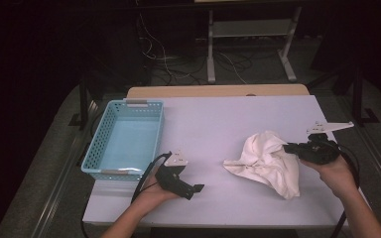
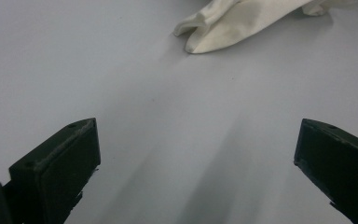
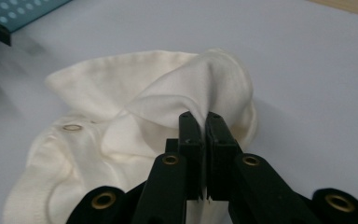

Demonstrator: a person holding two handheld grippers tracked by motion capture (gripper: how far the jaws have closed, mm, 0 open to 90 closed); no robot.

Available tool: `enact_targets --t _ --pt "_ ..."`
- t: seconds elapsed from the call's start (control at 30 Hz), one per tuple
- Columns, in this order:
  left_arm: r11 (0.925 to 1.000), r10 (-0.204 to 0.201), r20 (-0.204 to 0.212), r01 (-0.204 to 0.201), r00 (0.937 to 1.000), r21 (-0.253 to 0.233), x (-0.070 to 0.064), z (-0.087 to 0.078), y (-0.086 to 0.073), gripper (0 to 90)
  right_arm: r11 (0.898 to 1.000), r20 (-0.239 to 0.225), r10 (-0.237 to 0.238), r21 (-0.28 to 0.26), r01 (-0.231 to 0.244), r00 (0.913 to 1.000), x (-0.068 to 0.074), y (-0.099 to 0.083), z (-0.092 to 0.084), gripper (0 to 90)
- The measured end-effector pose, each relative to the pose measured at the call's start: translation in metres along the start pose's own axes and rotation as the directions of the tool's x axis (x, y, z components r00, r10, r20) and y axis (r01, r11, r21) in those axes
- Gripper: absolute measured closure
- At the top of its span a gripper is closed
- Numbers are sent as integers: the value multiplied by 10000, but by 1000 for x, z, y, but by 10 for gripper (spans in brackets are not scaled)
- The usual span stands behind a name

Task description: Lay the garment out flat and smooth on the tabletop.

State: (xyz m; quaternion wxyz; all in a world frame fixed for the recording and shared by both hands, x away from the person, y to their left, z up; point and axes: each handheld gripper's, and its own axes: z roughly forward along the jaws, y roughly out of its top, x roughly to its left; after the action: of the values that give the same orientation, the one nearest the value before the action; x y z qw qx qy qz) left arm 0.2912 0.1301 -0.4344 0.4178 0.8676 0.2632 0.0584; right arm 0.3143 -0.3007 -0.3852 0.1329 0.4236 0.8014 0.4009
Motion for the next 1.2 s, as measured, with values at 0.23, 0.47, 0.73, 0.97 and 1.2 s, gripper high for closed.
enact_targets --t 0.23,0.47,0.73,0.97,1.2 --pt "10000 0 11 0 10000 -5 -1 0 0 0 9992 361 357 193 -364 9987 -16 -7 2 854" --pt "10000 13 22 -13 10000 1 -1 1 0 0 9959 643 624 622 -664 9960 -27 -15 10 854" --pt "10000 53 31 -53 10000 1 -1 1 0 0 9930 436 980 618 -1006 9942 -29 -21 9 697" --pt "10000 78 21 -78 10000 11 -1 1 0 0 9967 234 798 158 -802 9965 -14 -19 -6 543" --pt "10000 67 4 -67 10000 36 -1 1 0 0 9990 -96 412 -192 -414 9991 9 -16 -21 530"
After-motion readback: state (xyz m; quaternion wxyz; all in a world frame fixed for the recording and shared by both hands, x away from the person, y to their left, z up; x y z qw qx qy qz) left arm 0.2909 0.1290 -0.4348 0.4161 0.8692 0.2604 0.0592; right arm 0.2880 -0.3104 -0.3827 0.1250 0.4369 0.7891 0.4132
